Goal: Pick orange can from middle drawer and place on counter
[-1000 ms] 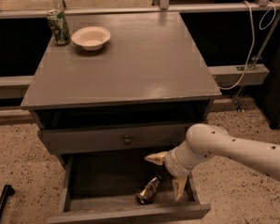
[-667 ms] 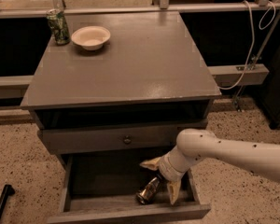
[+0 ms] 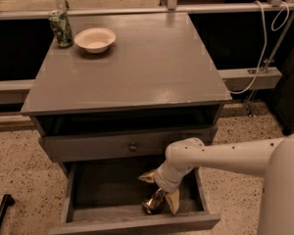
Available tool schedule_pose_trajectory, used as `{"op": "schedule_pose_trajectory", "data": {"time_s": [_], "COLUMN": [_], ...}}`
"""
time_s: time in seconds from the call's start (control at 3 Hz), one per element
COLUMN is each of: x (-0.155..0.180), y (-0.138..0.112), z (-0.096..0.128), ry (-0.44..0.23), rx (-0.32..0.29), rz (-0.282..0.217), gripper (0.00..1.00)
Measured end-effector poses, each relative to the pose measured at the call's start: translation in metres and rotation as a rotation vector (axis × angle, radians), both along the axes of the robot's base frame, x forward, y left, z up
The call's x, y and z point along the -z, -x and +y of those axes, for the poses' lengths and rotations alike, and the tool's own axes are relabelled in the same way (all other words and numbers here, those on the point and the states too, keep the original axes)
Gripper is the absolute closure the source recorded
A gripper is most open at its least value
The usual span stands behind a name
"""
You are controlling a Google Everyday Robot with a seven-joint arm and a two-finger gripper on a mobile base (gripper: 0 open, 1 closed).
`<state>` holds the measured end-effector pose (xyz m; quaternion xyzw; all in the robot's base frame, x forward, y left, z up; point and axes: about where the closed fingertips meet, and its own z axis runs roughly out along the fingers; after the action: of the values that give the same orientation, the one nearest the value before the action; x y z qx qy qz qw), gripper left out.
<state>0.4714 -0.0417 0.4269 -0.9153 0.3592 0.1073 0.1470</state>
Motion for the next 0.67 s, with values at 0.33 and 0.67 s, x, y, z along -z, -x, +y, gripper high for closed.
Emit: {"op": "schedule_pose_trajectory", "data": {"time_s": [0.33, 0.67], "x": [0.015, 0.037], "y": [-0.010, -0.008], "z": [-0.003, -0.010], "ry": [0.060, 0.089], "rx": [-0.032, -0.029], "rz": [-0.018, -0.010], "gripper": [0.00, 0.00]}}
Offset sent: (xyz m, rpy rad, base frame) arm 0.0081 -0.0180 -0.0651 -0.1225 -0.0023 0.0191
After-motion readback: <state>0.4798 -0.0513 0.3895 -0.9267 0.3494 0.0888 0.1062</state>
